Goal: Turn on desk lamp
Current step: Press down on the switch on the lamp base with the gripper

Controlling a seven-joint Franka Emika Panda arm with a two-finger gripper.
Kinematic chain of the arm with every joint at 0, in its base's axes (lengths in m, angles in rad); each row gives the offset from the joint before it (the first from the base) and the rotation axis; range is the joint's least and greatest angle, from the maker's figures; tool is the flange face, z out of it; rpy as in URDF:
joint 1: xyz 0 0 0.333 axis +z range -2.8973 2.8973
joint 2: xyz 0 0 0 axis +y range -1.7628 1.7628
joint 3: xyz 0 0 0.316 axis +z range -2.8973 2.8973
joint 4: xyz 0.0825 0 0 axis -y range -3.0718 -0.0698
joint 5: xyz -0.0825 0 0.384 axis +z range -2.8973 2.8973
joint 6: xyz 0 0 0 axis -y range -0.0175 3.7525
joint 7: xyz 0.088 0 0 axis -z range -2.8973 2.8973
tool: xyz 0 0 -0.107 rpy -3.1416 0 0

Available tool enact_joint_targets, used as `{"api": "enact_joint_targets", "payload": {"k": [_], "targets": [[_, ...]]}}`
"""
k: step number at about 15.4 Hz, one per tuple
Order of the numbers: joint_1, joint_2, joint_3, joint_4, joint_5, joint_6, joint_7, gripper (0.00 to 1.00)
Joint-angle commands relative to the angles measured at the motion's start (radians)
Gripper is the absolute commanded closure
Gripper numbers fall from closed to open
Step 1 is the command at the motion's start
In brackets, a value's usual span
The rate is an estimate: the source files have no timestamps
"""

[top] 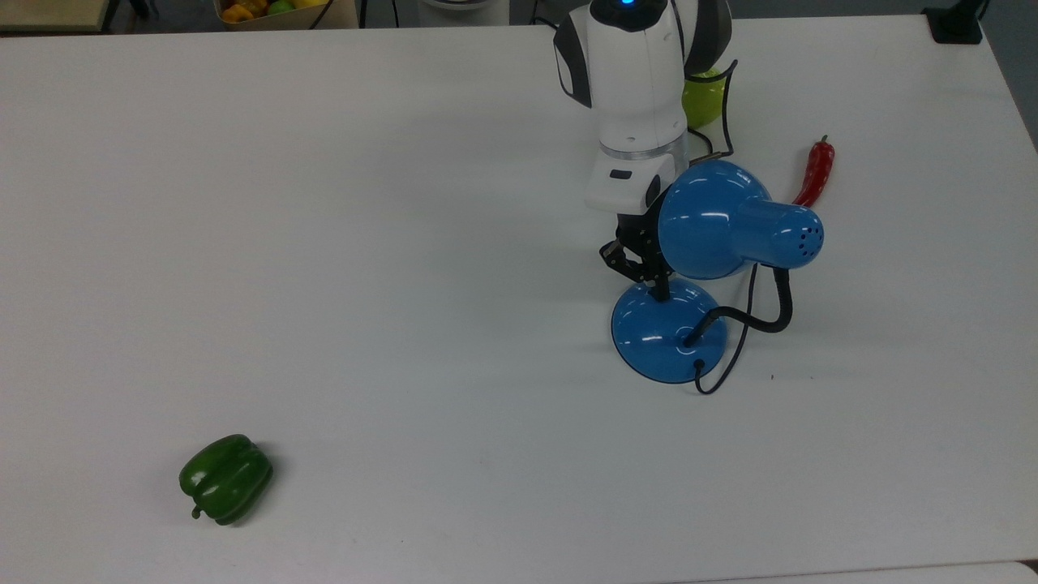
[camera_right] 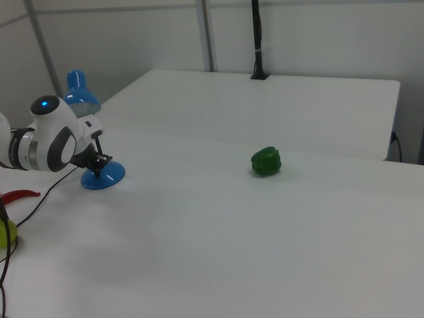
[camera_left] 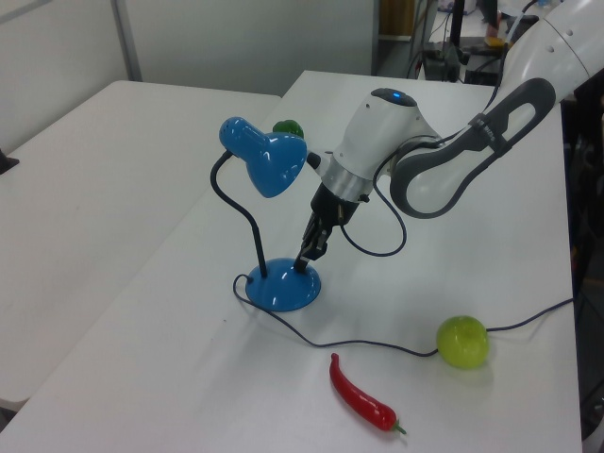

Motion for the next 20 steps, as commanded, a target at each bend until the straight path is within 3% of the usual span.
{"api": "enact_joint_targets", "payload": {"k": [1, 20], "targets": [[0.013, 0.019, -0.001, 0.007, -0.001, 0.031, -0.005, 1.00], [0.016, 0.042, -0.001, 0.007, -0.006, 0.051, -0.007, 1.00]]}}
